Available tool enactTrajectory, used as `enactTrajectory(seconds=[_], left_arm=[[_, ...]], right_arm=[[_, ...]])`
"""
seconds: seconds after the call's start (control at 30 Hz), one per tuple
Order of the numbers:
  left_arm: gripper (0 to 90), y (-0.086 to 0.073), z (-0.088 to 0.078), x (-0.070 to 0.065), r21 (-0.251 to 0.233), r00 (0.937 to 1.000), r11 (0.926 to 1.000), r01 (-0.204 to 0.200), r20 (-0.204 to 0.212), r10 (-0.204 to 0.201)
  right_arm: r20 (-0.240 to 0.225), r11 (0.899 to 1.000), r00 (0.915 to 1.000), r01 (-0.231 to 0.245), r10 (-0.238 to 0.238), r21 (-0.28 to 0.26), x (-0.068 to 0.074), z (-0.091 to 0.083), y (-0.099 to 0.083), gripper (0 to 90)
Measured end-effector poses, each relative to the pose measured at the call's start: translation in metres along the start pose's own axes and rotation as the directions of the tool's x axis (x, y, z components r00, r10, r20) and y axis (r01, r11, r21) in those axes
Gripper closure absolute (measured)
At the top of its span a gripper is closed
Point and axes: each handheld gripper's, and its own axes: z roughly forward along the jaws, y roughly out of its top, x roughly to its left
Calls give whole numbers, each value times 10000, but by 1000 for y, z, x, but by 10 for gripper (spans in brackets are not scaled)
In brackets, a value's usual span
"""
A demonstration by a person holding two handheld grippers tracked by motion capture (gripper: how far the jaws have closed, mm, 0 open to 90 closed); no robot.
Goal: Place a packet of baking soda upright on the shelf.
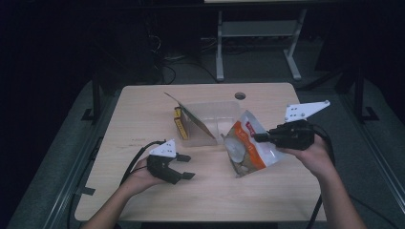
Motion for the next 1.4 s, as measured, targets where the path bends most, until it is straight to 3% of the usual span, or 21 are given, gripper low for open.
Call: enactTrajectory(seconds=[0.17, 0.4, 0.83, 1.07, 1.23, 1.4], left_arm=[[292, -16, -9, -1, 92, 9987, 9987, 501, -102, -501], [284, -28, -14, 1, 274, 9966, 9963, 817, -154, -813], [283, -28, -16, 4, 219, 9963, 9962, 843, -168, -839], [281, -27, -16, 7, 303, 9965, 9962, 823, -170, -818], [281, -27, -15, 8, 376, 9965, 9959, 823, -142, -818], [280, -27, -14, 7, 368, 9957, 9950, 930, -91, -927]], right_arm=[[470, 9999, 9989, -32, 40, -158, -7, -2, 12, 900], [1309, 10000, 9914, -20, 14, 44, -22, 1, 32, 900], [2014, 9993, 9794, -194, 123, 330, -64, 20, 75, 900], [2220, 9966, 9741, -578, 433, 595, -84, 38, 82, 900], [2319, 9909, 9690, -1064, 847, 824, -97, 53, 77, 900], [2385, 9844, 9665, -1268, 949, 1218, -103, 67, 73, 900]])
